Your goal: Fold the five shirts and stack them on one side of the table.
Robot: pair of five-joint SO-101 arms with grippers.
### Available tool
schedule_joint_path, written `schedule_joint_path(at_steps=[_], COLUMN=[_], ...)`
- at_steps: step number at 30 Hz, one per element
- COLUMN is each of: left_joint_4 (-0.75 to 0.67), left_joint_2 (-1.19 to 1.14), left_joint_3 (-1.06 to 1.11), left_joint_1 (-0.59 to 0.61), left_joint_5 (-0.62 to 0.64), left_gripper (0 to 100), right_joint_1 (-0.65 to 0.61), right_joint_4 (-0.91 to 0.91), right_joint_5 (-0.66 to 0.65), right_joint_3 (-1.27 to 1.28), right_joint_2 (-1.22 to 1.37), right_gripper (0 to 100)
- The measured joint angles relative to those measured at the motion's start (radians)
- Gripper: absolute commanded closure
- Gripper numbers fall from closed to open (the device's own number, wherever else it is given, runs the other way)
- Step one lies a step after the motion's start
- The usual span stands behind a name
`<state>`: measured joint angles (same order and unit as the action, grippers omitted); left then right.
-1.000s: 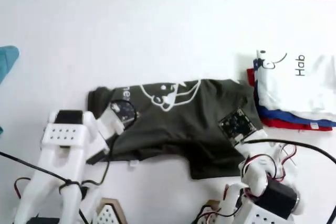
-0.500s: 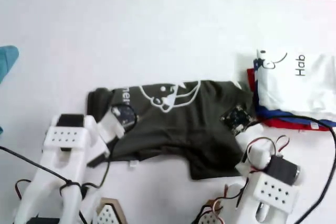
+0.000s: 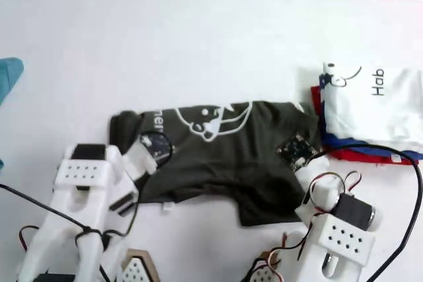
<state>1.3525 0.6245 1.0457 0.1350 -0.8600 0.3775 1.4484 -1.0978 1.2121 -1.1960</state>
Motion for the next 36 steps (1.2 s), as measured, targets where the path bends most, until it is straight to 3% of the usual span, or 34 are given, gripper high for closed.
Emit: schedule_joint_path(at_steps=[5, 9, 16, 23, 29, 36], left_joint_4=[0.002, 0.011, 0.014, 0.014, 0.132, 0.311], left_joint_2=[-0.002, -0.109, -0.637, -1.140, -1.372, -1.475], left_joint_3=[-0.253, -0.474, -0.809, -1.149, -1.430, -1.653], left_joint_1=[0.121, 0.130, 0.075, 0.071, 0.075, 0.078], left_joint_5=[0.043, 0.084, 0.242, 0.288, 0.307, 0.305], left_gripper=[73, 73, 73, 73, 73, 73], right_joint_1=[-0.020, -0.069, -0.269, -0.311, -0.311, -0.311], right_joint_4=[0.000, 0.000, 0.000, -0.106, -0.230, -0.318], right_joint_5=[0.005, 0.101, 0.292, 0.341, 0.341, 0.341], right_joint_3=[-0.015, -0.124, -0.367, -0.545, -0.612, -0.689], right_joint_2=[0.002, 0.008, 0.063, 0.356, 0.660, 0.902], right_gripper=[83.0, 83.7, 83.3, 83.4, 83.5, 83.5])
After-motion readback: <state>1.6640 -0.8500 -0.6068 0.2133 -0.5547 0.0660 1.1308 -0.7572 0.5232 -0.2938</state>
